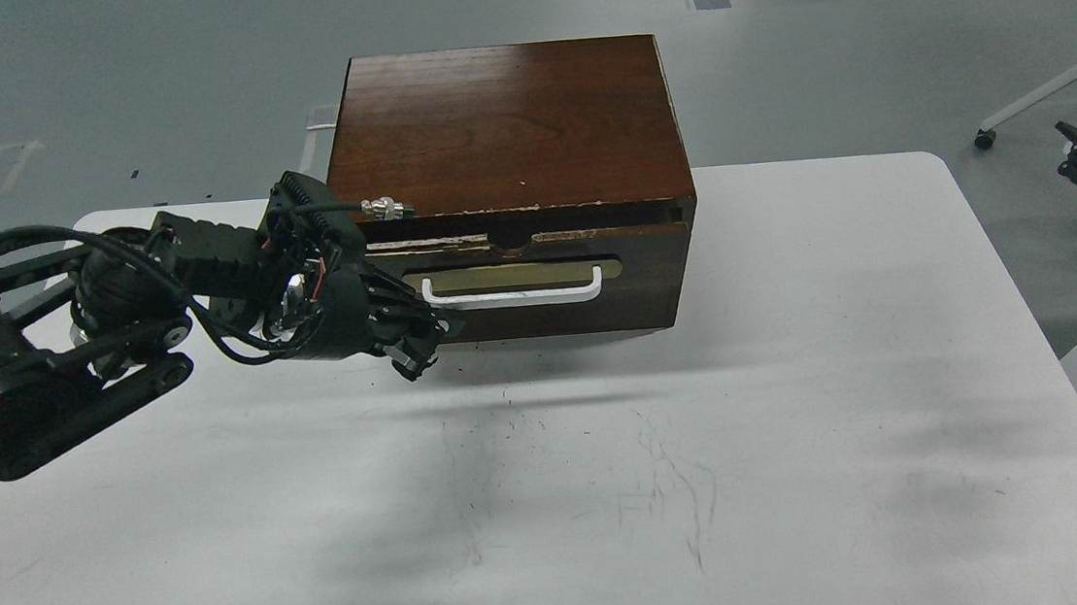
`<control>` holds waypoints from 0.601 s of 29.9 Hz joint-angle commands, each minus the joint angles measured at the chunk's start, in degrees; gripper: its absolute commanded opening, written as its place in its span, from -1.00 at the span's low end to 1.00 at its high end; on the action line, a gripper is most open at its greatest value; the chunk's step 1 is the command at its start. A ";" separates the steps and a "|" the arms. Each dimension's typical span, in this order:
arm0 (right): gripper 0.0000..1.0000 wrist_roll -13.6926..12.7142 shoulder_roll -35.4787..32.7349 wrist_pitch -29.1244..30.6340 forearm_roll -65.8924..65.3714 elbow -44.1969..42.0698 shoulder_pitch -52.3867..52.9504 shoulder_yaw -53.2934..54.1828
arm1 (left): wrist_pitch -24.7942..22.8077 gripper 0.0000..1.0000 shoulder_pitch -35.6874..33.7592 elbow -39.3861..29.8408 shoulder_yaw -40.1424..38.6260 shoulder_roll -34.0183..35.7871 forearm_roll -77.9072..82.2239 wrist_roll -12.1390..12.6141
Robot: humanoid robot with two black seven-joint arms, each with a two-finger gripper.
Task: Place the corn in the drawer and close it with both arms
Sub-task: 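Keep pushing the drawer fully shut with the left hand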
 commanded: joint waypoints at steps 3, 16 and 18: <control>1.00 0.07 0.00 0.00 0.00 0.00 -0.09 0.00 | 0.01 -1.00 0.41 -0.01 0.17 -0.09 0.08 -0.15; 1.00 0.07 0.00 0.00 -0.09 0.00 -0.09 -0.09 | 0.01 -1.00 0.33 -0.36 0.00 -1.15 0.08 -0.23; 1.00 0.07 0.00 0.00 -0.09 -0.09 -0.09 -0.09 | 0.01 -1.00 0.24 -0.27 -0.26 -1.32 -0.01 -0.23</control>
